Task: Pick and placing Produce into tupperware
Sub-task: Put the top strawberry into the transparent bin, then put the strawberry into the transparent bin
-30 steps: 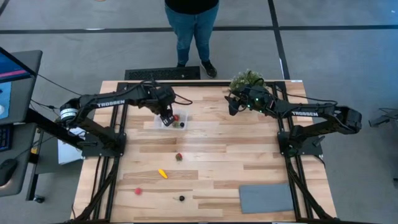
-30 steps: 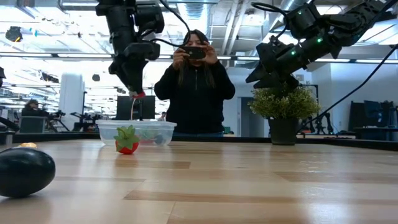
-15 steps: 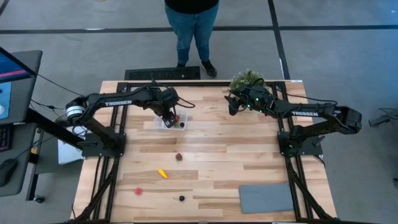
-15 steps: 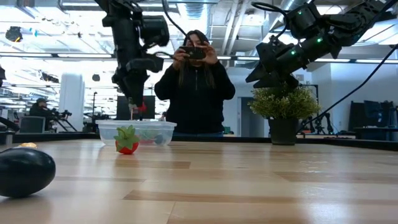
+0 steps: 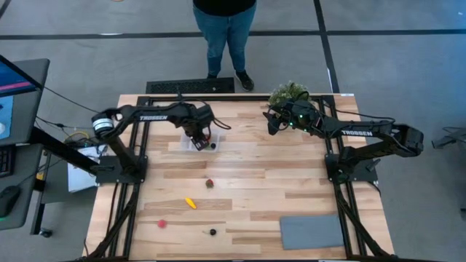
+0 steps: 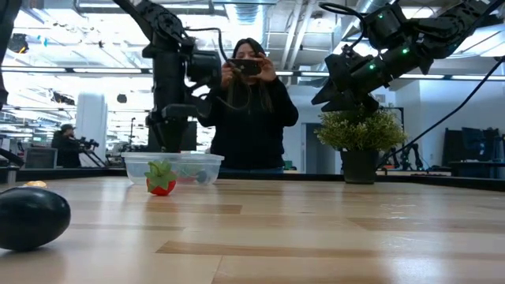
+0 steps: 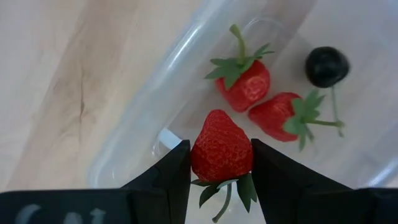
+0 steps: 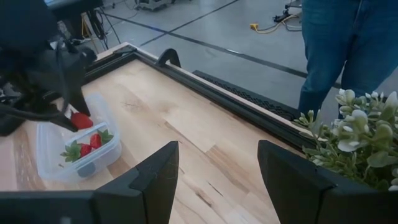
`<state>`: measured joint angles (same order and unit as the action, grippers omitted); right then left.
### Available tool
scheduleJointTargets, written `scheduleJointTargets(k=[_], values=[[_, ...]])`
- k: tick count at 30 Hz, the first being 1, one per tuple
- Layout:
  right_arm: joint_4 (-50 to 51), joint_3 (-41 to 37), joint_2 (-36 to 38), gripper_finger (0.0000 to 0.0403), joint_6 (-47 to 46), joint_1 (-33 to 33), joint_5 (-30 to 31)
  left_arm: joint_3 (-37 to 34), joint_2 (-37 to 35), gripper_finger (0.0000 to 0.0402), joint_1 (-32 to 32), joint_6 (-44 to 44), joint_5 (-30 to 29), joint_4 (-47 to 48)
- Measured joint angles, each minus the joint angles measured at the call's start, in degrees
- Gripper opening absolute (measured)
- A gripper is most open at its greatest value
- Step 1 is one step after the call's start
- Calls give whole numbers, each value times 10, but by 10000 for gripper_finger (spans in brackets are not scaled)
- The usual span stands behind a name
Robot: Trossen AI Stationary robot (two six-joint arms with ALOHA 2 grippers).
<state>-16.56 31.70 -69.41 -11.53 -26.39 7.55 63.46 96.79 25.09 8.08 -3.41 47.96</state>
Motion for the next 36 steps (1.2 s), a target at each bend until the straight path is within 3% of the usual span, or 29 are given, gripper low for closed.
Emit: scheduleJointTargets(k=[28,36], values=[[2,0,0,244,1,0,0,0,26,166,13,-13,30,-13],[2,0,0,244,1,0,0,30,17,167,16,-6,27,42]])
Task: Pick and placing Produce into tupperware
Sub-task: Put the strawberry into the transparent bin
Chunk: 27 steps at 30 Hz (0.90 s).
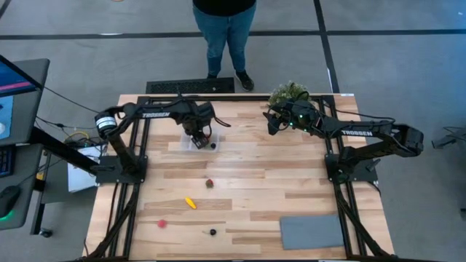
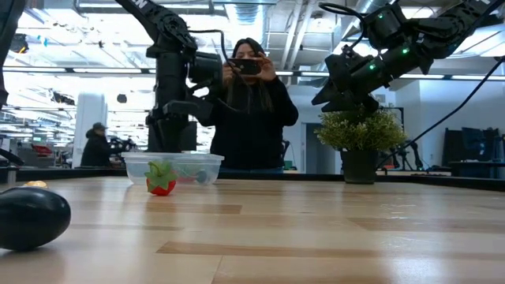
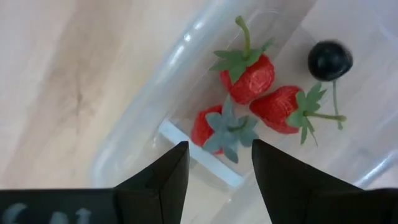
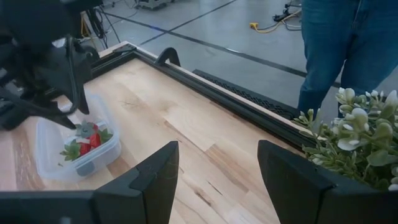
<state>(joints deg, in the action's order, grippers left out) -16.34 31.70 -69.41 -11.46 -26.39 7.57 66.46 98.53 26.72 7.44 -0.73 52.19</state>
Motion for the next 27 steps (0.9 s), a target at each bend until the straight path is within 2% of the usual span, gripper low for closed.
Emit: scheduleJointTargets(k=[5,10,16,23,27], values=[[0,0,0,244,0,1,0,14,-42,167,0,0,0,11],[0,0,0,244,0,1,0,21,-114,167,-1,8,6,8],[-12,0,0,244,29,1,0,21,-190,167,-13,24,86,7],[-45,0,0,244,30,1,-2,21,-207,170,-62,57,171,8],[-47,0,0,244,31,2,-2,21,-207,200,-120,52,152,-4]])
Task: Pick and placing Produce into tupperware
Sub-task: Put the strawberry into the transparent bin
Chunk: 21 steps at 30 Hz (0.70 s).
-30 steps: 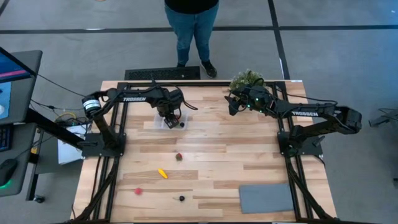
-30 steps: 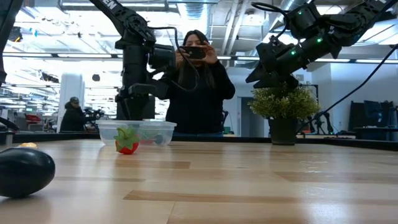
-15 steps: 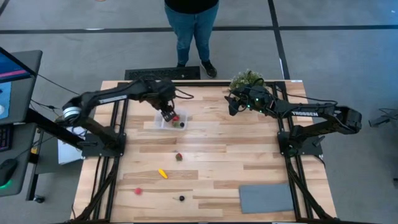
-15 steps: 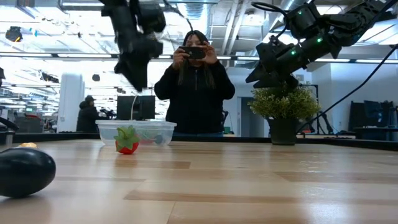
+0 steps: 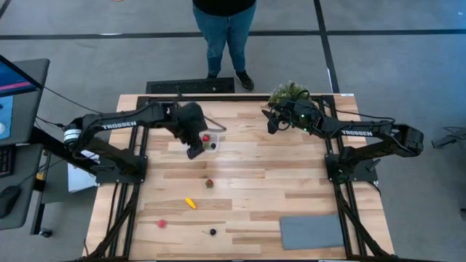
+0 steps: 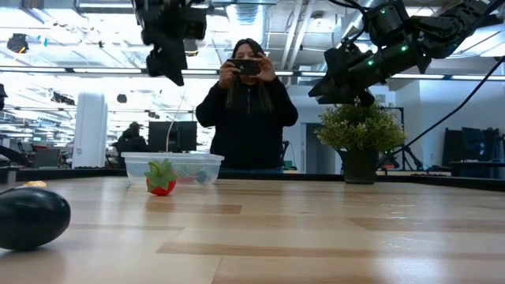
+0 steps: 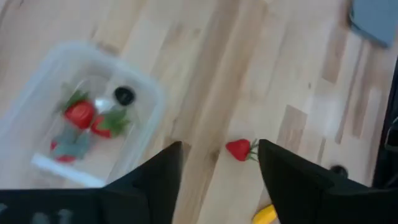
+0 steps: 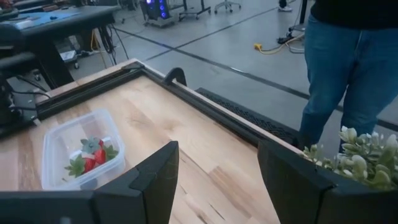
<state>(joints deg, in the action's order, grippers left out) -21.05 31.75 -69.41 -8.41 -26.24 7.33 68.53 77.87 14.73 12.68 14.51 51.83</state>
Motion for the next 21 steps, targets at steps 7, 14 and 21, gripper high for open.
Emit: scheduleJointTargets(k=[7,14,21], values=[[-1,0,0,244,14,0,0,0,0,270,-111,-34,-29,-29],[-9,0,0,244,14,8,0,-13,0,281,-184,-41,-30,-9],[-9,0,0,244,-1,26,2,-82,0,281,-216,-126,-89,-57]])
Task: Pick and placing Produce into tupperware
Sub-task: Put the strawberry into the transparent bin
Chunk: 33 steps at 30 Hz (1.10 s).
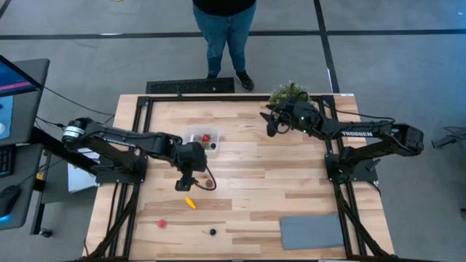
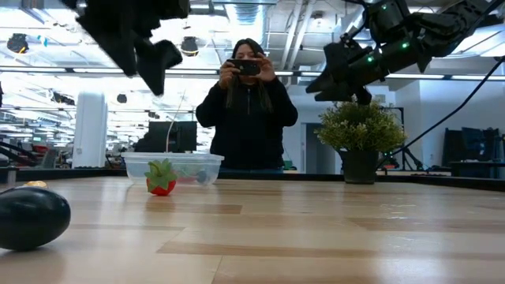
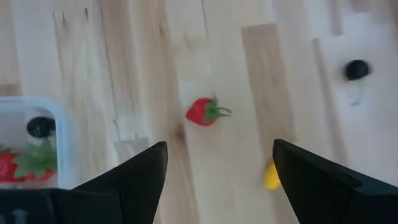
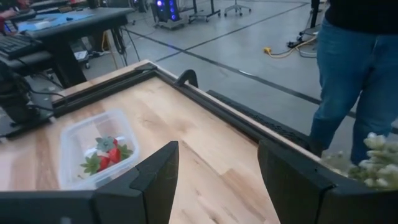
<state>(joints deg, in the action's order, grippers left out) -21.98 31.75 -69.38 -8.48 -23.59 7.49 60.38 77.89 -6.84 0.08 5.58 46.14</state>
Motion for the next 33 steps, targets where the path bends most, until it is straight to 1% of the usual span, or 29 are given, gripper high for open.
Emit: scheduleJointTargets(k=[4,7,8,11,13,16,20,25,29,33], values=[[0,0,0,244,-18,8,0,-48,0,281,0,-30,-33,-73],[0,0,0,244,-21,11,0,-65,4,281,1,-84,-71,-88],[0,0,0,244,-22,11,0,-66,11,281,3,-99,-74,-91],[-1,0,0,244,-36,10,0,-68,32,281,3,-110,-50,-119],[-2,0,0,244,-37,10,0,-68,60,281,0,-111,-45,-150],[-5,0,0,244,-37,11,1,-65,99,281,-3,-109,-34,-171],[-6,0,0,244,-37,11,1,-47,138,281,-7,-106,-28,-176],[-8,0,0,244,-36,11,1,-31,156,281,-18,-131,-33,-175],[-7,0,0,244,-36,11,1,-33,160,281,-31,-135,-35,-169],[-8,0,0,244,-36,11,1,-33,160,281,-40,-134,-53,-157]])
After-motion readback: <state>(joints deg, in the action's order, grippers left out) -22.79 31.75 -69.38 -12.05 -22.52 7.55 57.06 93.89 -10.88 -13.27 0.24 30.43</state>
